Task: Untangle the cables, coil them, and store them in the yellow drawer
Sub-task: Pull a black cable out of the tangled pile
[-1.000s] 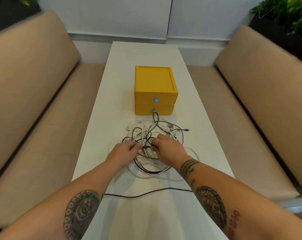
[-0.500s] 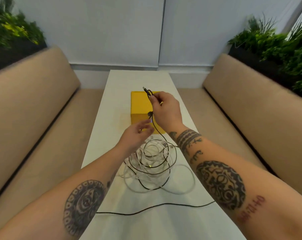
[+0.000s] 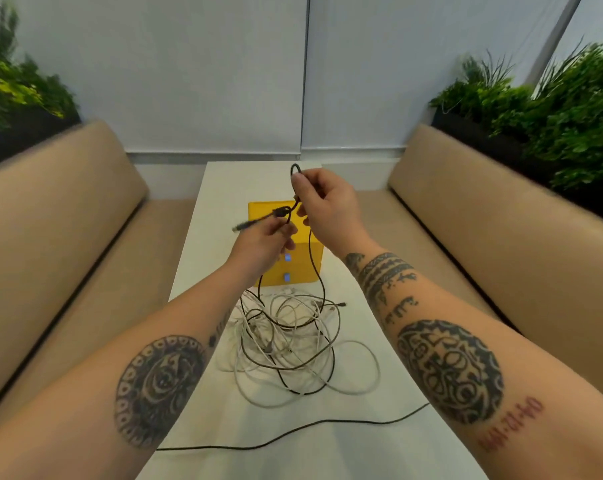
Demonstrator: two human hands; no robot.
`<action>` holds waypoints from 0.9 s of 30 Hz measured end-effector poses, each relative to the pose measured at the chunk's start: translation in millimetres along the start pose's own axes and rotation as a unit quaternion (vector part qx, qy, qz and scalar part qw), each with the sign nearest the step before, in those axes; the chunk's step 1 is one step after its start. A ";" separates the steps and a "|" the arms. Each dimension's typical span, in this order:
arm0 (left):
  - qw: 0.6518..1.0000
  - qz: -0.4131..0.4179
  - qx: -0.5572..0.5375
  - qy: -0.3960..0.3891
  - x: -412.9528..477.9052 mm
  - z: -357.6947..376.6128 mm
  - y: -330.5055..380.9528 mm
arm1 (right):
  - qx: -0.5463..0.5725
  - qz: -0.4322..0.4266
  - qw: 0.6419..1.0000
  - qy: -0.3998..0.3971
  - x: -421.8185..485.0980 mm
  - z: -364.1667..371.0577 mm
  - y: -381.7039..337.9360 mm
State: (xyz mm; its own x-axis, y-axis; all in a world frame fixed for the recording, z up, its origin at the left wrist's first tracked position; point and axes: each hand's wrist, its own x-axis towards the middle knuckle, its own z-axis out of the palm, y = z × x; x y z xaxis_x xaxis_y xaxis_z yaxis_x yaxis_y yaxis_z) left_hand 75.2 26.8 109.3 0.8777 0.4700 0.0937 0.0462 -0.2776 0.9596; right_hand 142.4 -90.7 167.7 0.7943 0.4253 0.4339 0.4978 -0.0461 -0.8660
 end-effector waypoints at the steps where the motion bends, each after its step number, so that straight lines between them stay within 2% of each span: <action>1: 1.000 0.006 -0.026 0.008 0.9 -3.0 2.0 | 0.006 0.010 1.000 0.010 -1.2 -2.1 4.7; 4: 0.998 0.011 -0.049 0.033 10.0 -16.6 9.6 | 0.016 0.101 0.991 0.080 -2.6 -10.3 23.6; 7: 0.998 0.008 -0.037 0.041 18.4 -31.1 14.4 | 0.153 0.258 0.935 0.189 -3.2 -27.3 47.7; 8: 0.998 0.009 -0.045 0.045 18.4 -35.0 16.9 | 0.170 0.296 0.918 0.202 -4.3 -33.8 58.1; 11: 0.993 0.038 -0.092 0.056 18.0 -42.7 26.8 | 0.071 0.348 0.927 0.121 -18.4 -43.0 90.6; 13: 0.990 0.064 -0.111 0.059 18.2 -43.0 40.5 | -0.003 0.352 0.935 0.049 -34.7 -41.5 105.0; 16: 0.988 0.095 -0.117 0.042 17.3 -41.2 64.7 | -0.079 0.361 0.928 -0.051 -50.2 -33.9 118.2; 18: 0.986 0.110 -0.118 0.029 15.8 -39.5 76.6 | -0.187 0.314 0.926 -0.096 -50.5 -25.0 118.3; 20: 0.984 0.129 -0.121 0.019 13.6 -36.9 83.6 | -0.290 0.224 0.924 -0.113 -47.4 -13.5 108.6; 23: 0.980 0.155 -0.127 0.004 8.8 -32.8 90.6 | -0.238 0.131 0.952 -0.139 -39.0 7.7 88.3; 27: 0.966 0.178 -0.189 -0.011 -0.8 -33.3 99.5 | -0.166 0.125 0.955 -0.213 -30.8 33.3 74.8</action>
State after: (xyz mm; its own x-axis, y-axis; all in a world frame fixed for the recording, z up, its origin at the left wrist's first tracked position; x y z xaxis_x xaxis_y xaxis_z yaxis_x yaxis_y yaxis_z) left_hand 63.2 26.7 213.5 0.8155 0.3829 0.4340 -0.4345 -0.0903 0.8961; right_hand 143.5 -77.2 81.3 0.7240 0.6894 0.0233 0.4510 -0.4476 -0.7722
